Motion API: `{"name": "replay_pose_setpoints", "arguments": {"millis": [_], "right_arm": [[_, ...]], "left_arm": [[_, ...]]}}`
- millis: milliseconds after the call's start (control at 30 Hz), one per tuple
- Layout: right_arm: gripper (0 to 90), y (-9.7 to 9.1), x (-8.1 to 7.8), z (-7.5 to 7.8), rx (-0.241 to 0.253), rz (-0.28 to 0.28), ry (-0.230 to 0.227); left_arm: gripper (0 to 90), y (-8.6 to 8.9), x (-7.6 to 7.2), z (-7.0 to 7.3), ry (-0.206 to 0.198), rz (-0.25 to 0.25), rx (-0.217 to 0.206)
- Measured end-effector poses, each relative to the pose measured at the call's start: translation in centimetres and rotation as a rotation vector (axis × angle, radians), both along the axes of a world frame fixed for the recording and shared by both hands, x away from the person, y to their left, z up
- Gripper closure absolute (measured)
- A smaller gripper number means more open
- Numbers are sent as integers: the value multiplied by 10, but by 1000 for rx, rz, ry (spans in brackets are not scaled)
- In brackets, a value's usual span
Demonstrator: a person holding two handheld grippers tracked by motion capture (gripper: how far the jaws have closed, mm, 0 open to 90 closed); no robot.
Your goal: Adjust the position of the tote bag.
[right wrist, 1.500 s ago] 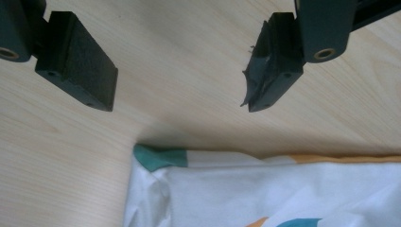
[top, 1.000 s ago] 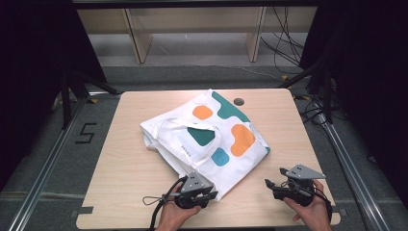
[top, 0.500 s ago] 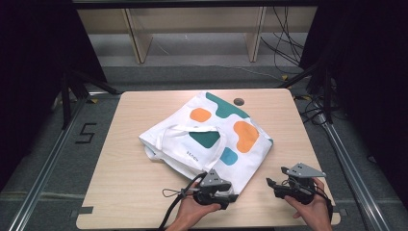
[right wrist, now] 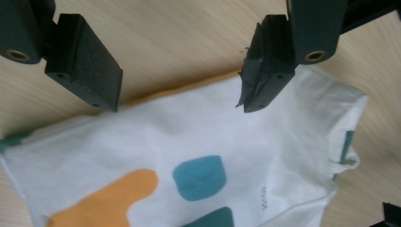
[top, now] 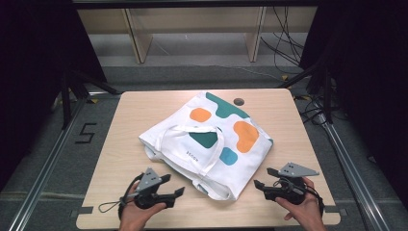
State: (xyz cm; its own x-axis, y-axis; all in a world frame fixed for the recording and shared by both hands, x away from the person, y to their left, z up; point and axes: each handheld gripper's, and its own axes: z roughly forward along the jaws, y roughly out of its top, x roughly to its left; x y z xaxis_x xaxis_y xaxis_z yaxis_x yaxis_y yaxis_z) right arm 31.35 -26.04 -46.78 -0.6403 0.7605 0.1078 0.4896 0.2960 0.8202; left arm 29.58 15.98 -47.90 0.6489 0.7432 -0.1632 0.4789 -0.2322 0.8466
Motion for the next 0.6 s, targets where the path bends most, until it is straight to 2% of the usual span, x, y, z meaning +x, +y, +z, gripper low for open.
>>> {"name": "replay_pose_setpoints", "arguments": {"millis": [33,67,100,133,167,200,233,267,300,333,367,433,500,533,600], "right_arm": [[300,8,0,2,20,16,19],[296,12,1,4,16,35,10],[276,20,0,6,21,38,33],[276,20,0,6,21,38,33],[235,35,2,9,4,96,8],[235,35,2,9,4,96,8],[230,48,5,11,-15,146,-21],[230,48,5,11,-15,146,-21],[231,53,5,11,-21,167,-15],[245,68,7,11,-53,198,-30],[254,76,7,10,-65,205,-34],[293,87,9,8,-112,238,-33],[376,97,11,4,-134,263,-18],[431,101,12,2,-145,273,-21],[477,107,16,-3,-201,299,-21]], "left_arm": [[305,17,2,-5,6,48,-1],[305,24,2,-6,18,70,4],[305,24,2,-6,18,70,4],[305,28,2,-8,34,84,-22],[314,33,2,-9,50,107,-33],[314,35,3,-10,56,116,-41],[307,40,5,-10,45,130,-34],[298,40,5,-10,45,130,-34],[298,41,5,-11,50,150,-24],[281,41,5,-12,46,156,-24],[281,41,6,-13,43,150,-14],[275,38,5,-14,50,140,5],[274,36,4,-14,47,136,14],[272,36,4,-14,39,131,8],[266,36,5,-14,43,139,1]]}}
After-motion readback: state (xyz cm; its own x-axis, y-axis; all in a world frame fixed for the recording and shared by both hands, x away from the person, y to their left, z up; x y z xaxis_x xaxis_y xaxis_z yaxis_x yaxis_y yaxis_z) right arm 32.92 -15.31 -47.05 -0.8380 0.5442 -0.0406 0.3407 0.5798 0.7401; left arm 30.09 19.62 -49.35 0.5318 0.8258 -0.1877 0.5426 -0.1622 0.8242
